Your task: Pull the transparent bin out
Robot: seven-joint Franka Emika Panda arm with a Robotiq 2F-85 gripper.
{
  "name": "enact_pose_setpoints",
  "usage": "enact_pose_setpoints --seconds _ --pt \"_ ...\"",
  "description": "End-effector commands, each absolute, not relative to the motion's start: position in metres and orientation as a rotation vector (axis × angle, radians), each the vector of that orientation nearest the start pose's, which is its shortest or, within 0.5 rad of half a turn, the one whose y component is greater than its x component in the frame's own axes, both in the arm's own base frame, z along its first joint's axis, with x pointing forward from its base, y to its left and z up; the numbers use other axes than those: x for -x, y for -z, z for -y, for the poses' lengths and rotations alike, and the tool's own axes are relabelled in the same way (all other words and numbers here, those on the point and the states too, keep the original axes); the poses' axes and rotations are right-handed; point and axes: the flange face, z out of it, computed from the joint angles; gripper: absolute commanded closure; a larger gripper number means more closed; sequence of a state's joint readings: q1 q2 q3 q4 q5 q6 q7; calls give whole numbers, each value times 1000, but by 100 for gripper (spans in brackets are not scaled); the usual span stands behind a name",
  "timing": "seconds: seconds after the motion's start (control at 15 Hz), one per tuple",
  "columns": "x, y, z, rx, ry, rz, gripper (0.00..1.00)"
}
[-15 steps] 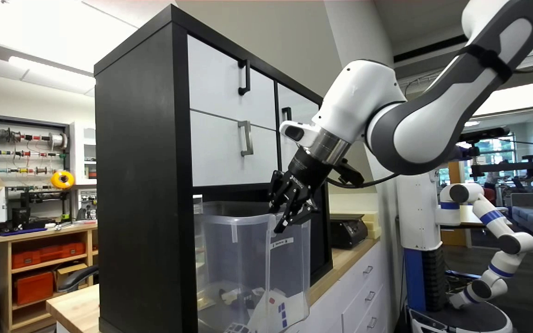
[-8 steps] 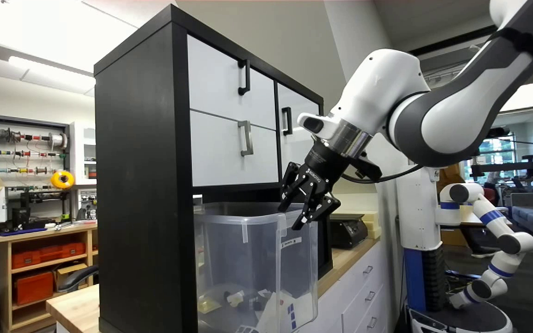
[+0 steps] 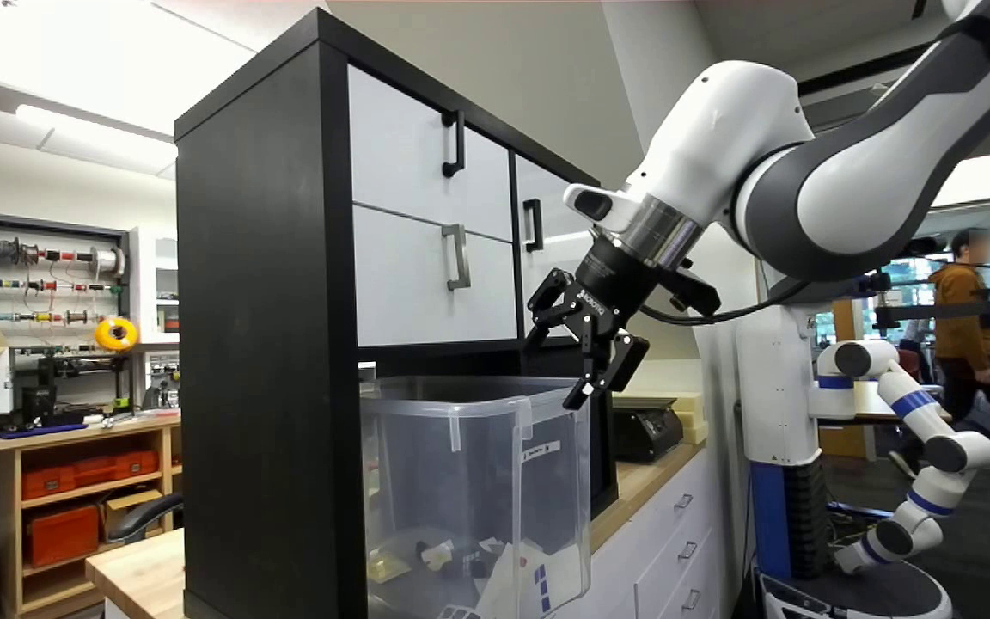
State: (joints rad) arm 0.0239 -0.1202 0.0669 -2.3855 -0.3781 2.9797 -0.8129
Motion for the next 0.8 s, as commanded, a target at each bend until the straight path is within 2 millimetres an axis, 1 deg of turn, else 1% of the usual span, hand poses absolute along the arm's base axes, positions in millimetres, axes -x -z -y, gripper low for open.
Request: enact_pose_setpoints --seconds 0.0,0.2,0.4,0.73 --pt "-512 -463 -77 2862 938 1836 0" --pt "-514 -475 -81 2937 838 1627 0" --pt "-521 -490 -81 3015 749 1409 0" --pt "-534 -505 -68 3144 567 1015 0"
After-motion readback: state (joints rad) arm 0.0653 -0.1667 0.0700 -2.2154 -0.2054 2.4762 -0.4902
